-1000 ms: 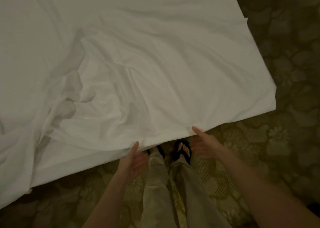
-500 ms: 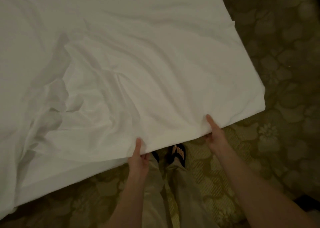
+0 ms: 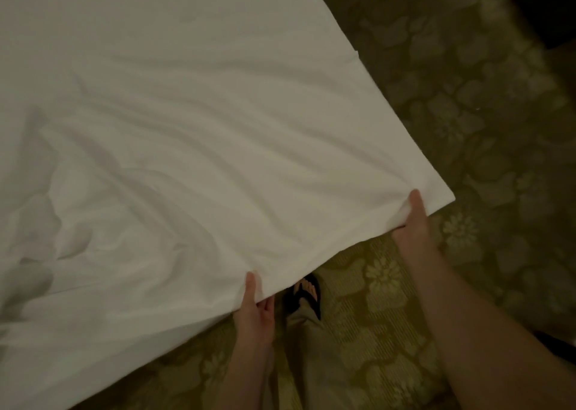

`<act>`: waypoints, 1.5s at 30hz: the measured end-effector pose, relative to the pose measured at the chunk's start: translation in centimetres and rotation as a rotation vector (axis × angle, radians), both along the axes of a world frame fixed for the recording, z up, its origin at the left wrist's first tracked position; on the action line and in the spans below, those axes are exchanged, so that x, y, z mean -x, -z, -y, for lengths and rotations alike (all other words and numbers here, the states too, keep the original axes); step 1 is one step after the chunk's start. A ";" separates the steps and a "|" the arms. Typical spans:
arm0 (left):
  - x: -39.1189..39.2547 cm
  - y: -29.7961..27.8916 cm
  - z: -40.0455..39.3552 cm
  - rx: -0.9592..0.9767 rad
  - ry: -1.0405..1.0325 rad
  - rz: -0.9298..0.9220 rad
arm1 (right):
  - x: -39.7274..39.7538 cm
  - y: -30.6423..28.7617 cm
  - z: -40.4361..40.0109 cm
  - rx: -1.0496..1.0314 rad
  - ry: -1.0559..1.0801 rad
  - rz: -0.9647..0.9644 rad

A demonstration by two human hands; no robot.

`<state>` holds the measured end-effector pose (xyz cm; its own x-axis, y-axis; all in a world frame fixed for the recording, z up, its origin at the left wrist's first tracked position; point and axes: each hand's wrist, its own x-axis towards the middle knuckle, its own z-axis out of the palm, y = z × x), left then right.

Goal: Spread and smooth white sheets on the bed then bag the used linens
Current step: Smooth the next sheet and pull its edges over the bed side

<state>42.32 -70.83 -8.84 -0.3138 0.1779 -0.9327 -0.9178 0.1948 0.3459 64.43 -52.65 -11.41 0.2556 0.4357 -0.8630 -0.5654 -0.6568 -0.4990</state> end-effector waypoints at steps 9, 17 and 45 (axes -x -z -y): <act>9.8 -3.3 3.2 0.104 -0.334 -0.064 | 13.0 -3.6 11.7 0.187 -0.156 -0.301; 21.4 -2.1 8.7 0.106 -0.303 -0.229 | 25.7 -4.1 17.7 0.201 -0.150 -0.277; 29.9 -5.0 16.5 0.326 0.001 -0.170 | 31.9 -7.4 23.7 0.635 -0.995 -0.109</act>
